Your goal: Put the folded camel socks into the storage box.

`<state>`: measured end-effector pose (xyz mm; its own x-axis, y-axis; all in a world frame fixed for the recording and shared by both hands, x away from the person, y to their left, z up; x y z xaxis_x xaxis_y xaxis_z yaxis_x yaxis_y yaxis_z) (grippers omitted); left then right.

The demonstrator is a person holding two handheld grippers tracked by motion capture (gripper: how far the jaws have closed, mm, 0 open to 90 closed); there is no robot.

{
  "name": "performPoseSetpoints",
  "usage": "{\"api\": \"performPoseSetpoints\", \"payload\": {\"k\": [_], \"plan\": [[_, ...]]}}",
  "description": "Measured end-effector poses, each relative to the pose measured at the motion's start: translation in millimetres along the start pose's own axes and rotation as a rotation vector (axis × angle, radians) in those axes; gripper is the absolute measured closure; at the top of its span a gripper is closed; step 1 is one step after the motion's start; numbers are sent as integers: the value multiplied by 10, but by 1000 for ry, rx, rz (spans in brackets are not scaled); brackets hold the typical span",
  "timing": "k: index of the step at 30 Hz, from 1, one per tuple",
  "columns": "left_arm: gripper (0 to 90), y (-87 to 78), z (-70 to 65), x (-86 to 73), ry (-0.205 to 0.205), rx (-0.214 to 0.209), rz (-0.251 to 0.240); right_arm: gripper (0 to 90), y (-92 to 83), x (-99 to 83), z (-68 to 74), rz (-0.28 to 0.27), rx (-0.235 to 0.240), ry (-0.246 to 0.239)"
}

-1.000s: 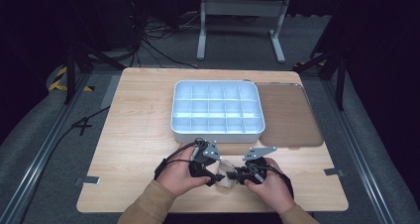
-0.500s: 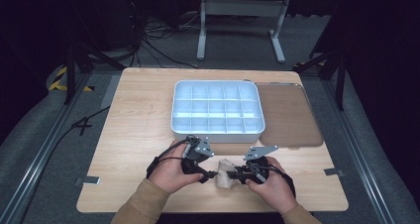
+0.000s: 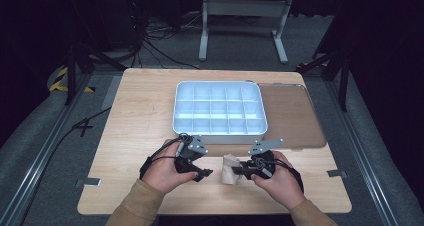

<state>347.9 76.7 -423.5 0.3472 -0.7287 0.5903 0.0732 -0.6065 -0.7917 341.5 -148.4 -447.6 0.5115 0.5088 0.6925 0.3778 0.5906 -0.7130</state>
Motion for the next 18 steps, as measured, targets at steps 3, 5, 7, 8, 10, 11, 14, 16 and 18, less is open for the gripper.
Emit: {"api": "performPoseSetpoints", "payload": {"k": [3, 5, 7, 8, 10, 11, 14, 16, 18], "plan": [[358, -24, 4, -6, -6, 0, -2, 761, -71, 47, -44, 1, -2, 4], [358, -29, 6, -6, -10, 0, -8, 761, -79, 54, -54, -2, -6, 1], [358, -38, 10, -7, -11, 1, -12, 761, -108, 72, -74, -2, -7, 7], [358, -44, 10, -6, -12, 2, -14, 760, -132, 87, -89, -3, -9, 10], [360, -56, 15, 0, -4, 5, -21, 760, -145, 95, -97, -4, -10, 11], [360, -61, 11, 6, -7, 7, -32, 759, -156, 101, -102, -4, -9, 16], [360, -78, 15, 16, -5, 8, -37, 759, -206, 134, -129, -12, -12, 16], [360, -82, 17, 17, -4, 9, -38, 758, -218, 142, -133, -14, -9, 20], [361, -88, 18, 21, -5, 10, -43, 758, -242, 158, -150, -16, -17, 16]]}}
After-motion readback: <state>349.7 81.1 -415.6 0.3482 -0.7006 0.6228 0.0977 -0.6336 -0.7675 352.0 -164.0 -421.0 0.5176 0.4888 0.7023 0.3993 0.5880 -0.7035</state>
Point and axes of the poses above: each handheld gripper's, and its own axes: y roughly forward along the jaws, x roughly out of its top, z roughly to its left, the point moved 3 cm from there along y, roughly forward along the jaws, and after that the axes turned 7 degrees about -x, right-handed, at the moved point
